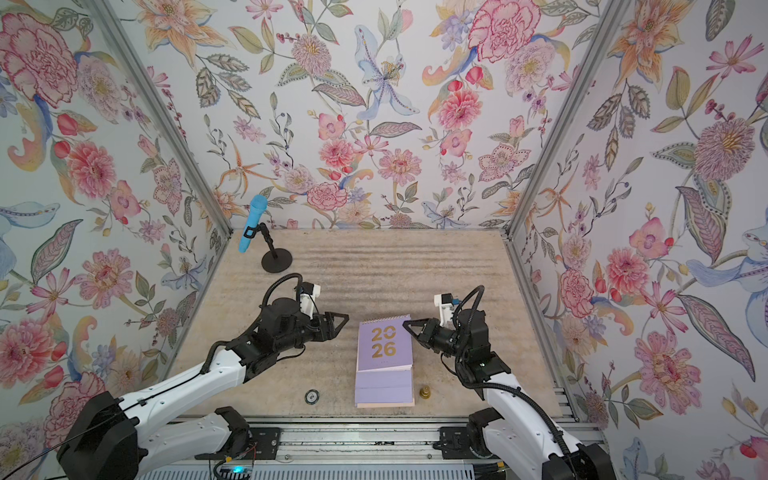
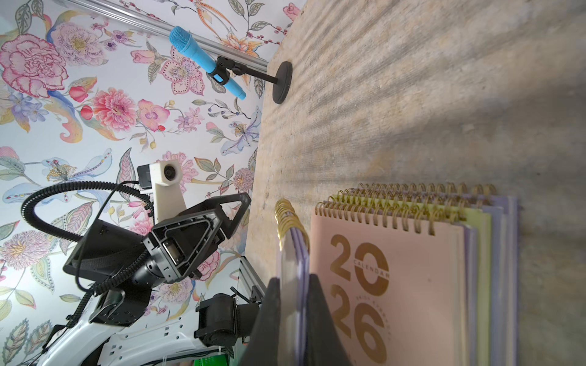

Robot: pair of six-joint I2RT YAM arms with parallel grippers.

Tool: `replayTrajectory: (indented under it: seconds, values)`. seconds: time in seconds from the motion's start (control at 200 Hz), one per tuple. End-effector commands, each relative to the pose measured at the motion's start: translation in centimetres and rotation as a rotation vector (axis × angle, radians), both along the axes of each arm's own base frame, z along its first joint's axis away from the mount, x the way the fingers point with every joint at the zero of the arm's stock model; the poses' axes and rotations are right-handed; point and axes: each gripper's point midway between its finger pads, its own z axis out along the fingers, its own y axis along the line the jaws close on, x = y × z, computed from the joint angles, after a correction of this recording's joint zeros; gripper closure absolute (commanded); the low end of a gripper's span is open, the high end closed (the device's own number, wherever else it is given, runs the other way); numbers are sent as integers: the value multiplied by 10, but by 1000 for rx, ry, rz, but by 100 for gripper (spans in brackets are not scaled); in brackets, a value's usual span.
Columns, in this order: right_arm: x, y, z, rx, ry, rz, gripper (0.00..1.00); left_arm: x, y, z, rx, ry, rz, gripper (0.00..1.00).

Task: Stack the calendars
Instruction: Place the calendar at the calendar.

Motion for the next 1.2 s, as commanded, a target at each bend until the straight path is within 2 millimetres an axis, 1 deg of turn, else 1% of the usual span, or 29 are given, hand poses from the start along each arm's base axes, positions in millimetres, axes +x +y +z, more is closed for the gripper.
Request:
replayTrajectory:
  seconds: [0.0,0.125,0.39,0.636,0.981,1.191]
  values:
    - [-2,1,22,64,-76,36,100,-1,1,-5,-49,22,67,30]
    - [-2,-4,14,70,-55,42,100,-6,-2,-13,-76,49,66,29]
    - [-2,-3,6,71,-46,86,100,-8,-17,-21,-96,83,32,28]
    - [3,-3,-2,82,-42,74,100,-10,-25,-31,-101,117,19,28]
    - [8,2,-12,82,-20,78,100,-13,-27,-35,-123,132,19,27]
    - [9,9,-21,73,0,89,100,-17,-36,-34,-155,145,-11,27]
